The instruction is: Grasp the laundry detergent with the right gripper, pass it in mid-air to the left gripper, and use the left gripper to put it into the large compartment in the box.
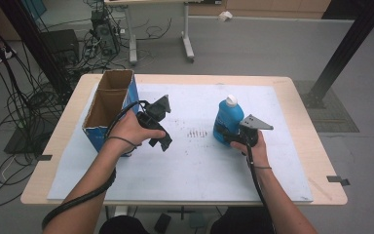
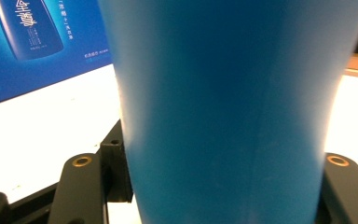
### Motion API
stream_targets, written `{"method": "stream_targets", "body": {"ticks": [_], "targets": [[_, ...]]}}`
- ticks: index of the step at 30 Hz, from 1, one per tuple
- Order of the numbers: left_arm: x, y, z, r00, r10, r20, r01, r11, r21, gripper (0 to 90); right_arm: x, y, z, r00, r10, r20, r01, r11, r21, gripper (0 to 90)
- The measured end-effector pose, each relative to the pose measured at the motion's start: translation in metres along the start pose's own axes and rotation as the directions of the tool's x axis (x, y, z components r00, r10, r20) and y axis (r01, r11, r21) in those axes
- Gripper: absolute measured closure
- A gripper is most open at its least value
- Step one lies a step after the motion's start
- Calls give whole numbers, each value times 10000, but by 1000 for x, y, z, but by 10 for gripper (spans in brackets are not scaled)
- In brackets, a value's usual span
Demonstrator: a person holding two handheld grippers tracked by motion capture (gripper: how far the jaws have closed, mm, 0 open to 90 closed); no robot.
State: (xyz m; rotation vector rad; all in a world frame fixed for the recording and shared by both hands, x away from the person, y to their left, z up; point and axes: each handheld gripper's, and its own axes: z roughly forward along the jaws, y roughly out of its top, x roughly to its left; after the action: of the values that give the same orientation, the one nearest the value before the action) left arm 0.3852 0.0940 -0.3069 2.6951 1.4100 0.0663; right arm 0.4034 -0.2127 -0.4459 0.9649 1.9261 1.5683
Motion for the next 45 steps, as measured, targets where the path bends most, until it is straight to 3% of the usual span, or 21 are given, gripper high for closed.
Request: {"method": "stream_targets", "body": {"ticks": [45], "targets": [[-2, 0, 1, 10000, -37, 0, 37, 10000, -62, 96, -1, 0, 0, 9999, -127, -35, 127, 9999, -2, 417]]}}
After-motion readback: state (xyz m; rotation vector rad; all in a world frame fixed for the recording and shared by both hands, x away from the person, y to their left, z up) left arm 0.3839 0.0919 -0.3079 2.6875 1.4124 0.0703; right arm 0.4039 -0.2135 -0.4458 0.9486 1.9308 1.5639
